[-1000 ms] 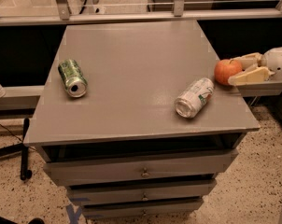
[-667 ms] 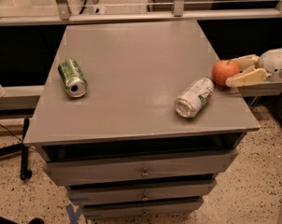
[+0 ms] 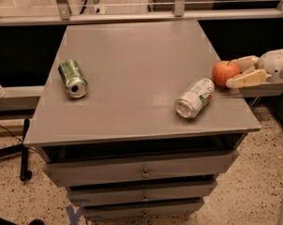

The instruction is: Move apple near 7up can

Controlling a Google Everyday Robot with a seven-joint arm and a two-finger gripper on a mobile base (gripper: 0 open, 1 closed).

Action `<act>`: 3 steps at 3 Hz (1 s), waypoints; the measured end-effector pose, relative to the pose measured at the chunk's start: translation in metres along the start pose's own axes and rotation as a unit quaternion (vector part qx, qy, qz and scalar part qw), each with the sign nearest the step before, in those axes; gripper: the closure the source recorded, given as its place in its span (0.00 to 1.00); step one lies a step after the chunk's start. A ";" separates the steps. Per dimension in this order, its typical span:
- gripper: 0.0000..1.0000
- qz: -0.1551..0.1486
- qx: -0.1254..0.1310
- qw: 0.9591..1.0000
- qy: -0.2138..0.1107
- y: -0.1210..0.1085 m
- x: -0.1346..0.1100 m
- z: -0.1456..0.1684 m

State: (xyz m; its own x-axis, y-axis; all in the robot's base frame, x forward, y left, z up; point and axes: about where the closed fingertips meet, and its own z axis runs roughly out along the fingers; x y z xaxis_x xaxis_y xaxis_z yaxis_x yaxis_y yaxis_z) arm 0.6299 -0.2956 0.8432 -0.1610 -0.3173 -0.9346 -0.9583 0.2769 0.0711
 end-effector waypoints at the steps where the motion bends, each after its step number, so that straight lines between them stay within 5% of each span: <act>1: 0.36 0.000 0.000 1.000 0.000 0.000 -0.001 0.000; 2: 0.13 0.000 0.000 1.000 0.000 0.000 -0.001 0.000; 3: 0.00 0.005 -0.017 1.000 -0.011 0.006 0.002 0.008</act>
Offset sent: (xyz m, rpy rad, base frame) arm -0.0255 0.0161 -0.0088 0.0545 0.0411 0.1025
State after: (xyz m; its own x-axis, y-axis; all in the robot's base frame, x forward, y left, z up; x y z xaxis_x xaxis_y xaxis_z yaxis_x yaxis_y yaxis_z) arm 0.6253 -0.2873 0.8394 -0.1649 -0.2942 -0.9414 -0.9645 0.2478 0.0915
